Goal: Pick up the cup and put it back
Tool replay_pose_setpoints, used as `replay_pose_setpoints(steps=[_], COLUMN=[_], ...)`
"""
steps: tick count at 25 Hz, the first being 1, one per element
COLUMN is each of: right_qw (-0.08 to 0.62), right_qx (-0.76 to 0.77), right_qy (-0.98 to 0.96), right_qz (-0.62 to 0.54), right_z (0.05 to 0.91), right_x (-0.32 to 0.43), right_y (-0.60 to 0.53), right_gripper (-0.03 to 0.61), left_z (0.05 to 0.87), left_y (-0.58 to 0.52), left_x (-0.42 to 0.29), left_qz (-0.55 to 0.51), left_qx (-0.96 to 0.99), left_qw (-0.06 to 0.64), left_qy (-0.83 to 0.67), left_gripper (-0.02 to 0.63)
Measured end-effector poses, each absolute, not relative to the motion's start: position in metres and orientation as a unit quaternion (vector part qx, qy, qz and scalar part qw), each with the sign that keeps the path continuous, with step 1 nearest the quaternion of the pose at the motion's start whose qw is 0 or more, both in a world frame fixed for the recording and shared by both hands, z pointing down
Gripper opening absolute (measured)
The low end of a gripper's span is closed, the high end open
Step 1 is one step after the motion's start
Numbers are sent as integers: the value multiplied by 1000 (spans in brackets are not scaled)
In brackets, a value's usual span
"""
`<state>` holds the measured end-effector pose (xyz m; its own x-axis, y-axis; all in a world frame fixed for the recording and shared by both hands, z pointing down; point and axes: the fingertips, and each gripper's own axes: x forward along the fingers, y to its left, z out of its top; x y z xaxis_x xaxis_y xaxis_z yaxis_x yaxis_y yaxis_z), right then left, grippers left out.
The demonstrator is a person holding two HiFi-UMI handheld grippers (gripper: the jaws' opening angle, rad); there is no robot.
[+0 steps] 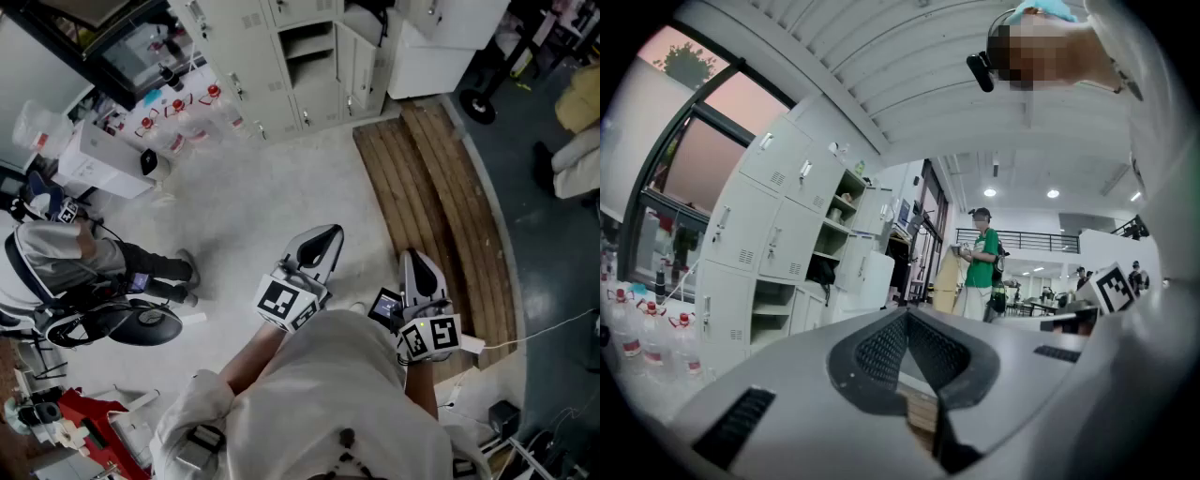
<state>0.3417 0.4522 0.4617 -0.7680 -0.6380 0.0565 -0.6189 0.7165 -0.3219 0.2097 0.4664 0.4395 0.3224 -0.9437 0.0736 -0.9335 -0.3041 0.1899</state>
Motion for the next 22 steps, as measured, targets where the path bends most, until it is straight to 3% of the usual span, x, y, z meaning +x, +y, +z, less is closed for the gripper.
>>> replay_pose_setpoints(steps=[5, 9, 15, 22], right_qw=[-2, 5, 16, 18], right_qx=[-342, -342, -347, -330], right_qy=[924, 921, 925, 927], right_qz=[-169, -187, -157, -178], right_z=[481, 491, 480, 487], right_x=[420, 443, 398, 288], right_y=[453, 471, 484, 512], right_gripper=[25, 25, 25, 25], left_z=[444, 453, 451, 460], left_y=[481, 513, 537, 563], left_x=[297, 310, 255, 150], left_qz=[-35, -6, -24, -40], left_qx=[813, 812, 803, 791], left_qw=[98, 87, 78, 76], left_qy=[-572, -578, -591, -605], left_gripper=[8, 8, 8, 8])
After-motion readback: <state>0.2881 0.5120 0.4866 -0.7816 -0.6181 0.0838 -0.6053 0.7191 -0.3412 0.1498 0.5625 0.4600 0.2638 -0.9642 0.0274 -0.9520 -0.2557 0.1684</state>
